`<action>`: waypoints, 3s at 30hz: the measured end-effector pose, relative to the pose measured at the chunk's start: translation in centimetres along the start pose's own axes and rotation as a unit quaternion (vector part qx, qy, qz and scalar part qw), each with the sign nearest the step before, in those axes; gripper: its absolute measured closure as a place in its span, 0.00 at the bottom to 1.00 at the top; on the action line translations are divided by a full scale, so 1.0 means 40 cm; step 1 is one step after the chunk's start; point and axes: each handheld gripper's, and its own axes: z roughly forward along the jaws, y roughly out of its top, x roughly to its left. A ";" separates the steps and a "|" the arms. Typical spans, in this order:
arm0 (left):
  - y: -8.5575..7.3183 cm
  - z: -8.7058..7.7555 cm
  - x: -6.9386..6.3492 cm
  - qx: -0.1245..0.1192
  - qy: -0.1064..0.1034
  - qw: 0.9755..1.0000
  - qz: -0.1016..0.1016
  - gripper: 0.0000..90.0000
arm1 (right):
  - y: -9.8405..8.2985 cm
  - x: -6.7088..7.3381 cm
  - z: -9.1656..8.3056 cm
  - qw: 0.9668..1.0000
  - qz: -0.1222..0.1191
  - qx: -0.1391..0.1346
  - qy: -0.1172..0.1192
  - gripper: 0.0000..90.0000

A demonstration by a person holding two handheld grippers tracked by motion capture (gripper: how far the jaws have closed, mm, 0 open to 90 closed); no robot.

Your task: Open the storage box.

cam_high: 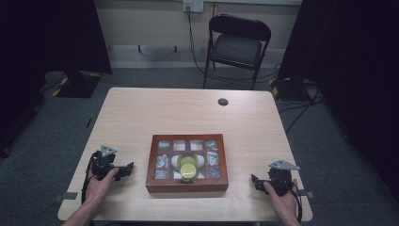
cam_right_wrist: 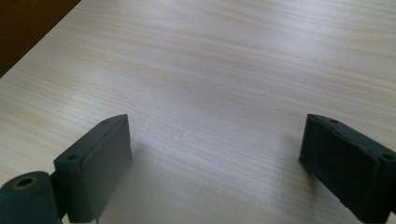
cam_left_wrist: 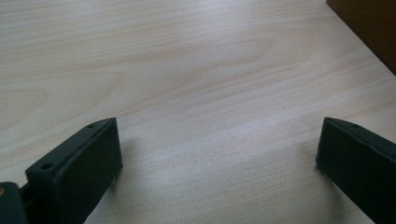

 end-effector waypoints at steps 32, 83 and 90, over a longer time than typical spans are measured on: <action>-0.001 -0.002 0.004 0.002 -0.006 1.000 0.008 0.00 | 0.062 0.051 -0.062 0.988 -0.041 -0.069 0.134 0.31; -0.001 -0.001 0.004 0.001 -0.006 1.000 0.008 0.00 | 0.285 0.366 -0.014 0.929 -0.150 -0.048 0.335 0.69; -0.001 -0.001 0.004 0.001 -0.006 1.000 0.008 0.00 | 0.280 0.408 0.012 0.917 -0.166 -0.031 0.360 0.80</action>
